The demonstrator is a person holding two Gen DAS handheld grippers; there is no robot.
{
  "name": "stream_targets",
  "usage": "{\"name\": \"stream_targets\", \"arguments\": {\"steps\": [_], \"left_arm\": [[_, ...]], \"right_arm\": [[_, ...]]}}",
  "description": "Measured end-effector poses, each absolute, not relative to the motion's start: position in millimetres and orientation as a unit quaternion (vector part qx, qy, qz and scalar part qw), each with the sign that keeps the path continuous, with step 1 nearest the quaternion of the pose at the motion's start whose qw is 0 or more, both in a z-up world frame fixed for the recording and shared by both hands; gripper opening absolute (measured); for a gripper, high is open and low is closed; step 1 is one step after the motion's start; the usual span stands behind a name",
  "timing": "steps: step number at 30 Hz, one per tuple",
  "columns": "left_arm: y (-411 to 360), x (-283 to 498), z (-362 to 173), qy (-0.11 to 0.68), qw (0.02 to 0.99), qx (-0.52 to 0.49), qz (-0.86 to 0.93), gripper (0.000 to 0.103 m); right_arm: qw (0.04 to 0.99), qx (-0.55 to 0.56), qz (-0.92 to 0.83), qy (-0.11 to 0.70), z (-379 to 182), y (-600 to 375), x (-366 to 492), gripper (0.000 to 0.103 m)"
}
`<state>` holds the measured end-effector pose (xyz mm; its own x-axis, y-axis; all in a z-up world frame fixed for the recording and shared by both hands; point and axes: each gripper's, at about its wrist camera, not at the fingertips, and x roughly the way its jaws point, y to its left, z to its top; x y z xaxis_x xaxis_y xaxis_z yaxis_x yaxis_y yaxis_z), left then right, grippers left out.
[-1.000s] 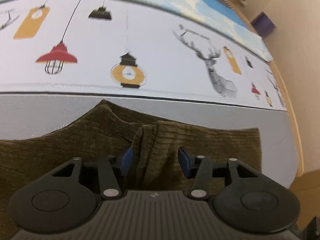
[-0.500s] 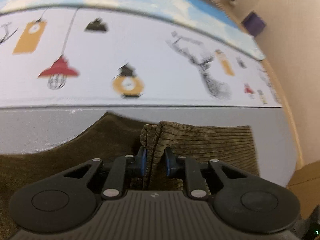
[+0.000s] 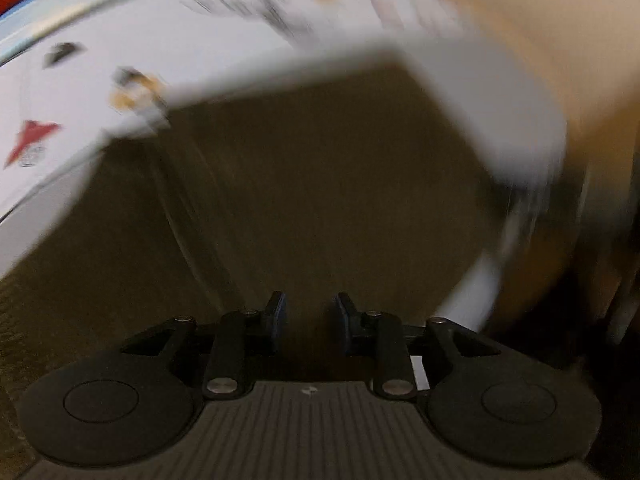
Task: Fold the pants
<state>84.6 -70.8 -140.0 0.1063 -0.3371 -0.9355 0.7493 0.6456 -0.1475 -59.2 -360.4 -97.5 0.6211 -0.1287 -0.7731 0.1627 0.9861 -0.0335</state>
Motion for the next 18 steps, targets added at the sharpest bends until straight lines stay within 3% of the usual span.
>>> {"name": "stream_targets", "arguments": {"steps": [2, 4, 7, 9, 11, 14, 18], "left_arm": [[-72.6, 66.0, -145.5, 0.524, 0.723, 0.240, -0.380, 0.031], [-67.7, 63.0, -131.8, 0.508, 0.744, 0.215, -0.377, 0.031], [-57.2, 58.4, -131.5, 0.514, 0.748, 0.170, -0.384, 0.031], [-56.6, 48.3, -147.3, 0.521, 0.740, 0.218, -0.365, 0.044], [-52.7, 45.5, -134.5, 0.494, 0.766, 0.221, -0.347, 0.044], [-27.4, 44.4, -102.9, 0.474, 0.813, 0.125, -0.314, 0.047], [10.6, 29.3, -69.7, 0.418, 0.873, 0.033, -0.250, 0.064]], "right_arm": [[0.913, 0.015, -0.079, 0.400, -86.0, -354.6, -64.3, 0.042], [0.919, 0.002, -0.073, 0.388, -80.0, -349.0, -66.0, 0.042], [0.894, 0.010, -0.073, 0.441, -96.7, -349.3, -58.7, 0.045], [0.881, 0.006, -0.080, 0.466, -110.0, -348.2, -56.8, 0.045], [0.884, -0.003, -0.089, 0.459, -98.2, -340.4, -55.4, 0.045], [0.910, 0.038, -0.069, 0.408, -63.3, -336.4, -63.3, 0.045], [0.941, 0.024, -0.020, 0.336, -24.1, -322.3, -76.3, 0.050]]}}
